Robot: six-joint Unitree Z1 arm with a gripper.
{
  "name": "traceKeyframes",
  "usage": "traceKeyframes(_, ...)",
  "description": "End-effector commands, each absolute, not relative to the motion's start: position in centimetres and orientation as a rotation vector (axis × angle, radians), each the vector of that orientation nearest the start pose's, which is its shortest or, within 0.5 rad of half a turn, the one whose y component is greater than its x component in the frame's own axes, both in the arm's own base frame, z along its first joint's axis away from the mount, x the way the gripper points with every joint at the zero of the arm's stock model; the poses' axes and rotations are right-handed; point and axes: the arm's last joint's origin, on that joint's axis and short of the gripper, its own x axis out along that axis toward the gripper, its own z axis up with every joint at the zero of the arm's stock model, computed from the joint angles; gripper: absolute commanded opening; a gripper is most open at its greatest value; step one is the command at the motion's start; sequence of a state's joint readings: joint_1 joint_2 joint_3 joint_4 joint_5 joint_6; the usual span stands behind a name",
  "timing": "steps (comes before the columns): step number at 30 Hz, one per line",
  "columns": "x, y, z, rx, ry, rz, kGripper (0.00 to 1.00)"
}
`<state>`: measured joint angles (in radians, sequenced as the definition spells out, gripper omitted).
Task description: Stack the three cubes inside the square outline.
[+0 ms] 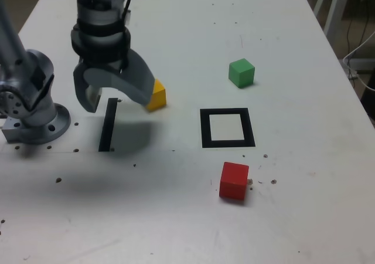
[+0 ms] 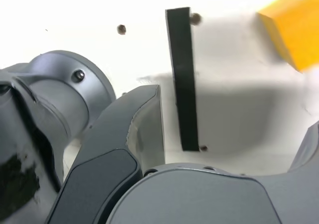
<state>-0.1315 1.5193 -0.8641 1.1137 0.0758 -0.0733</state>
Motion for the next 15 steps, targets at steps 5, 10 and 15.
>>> traceKeyframes(5,18.1,-3.1,25.4,0.155,1.777,-0.001,0.99)
traceKeyframes(10,19.7,-4.2,25.6,0.171,1.791,-0.027,0.99)
traceKeyframes(15,21.4,-5.7,25.9,0.187,1.798,-0.043,0.99)
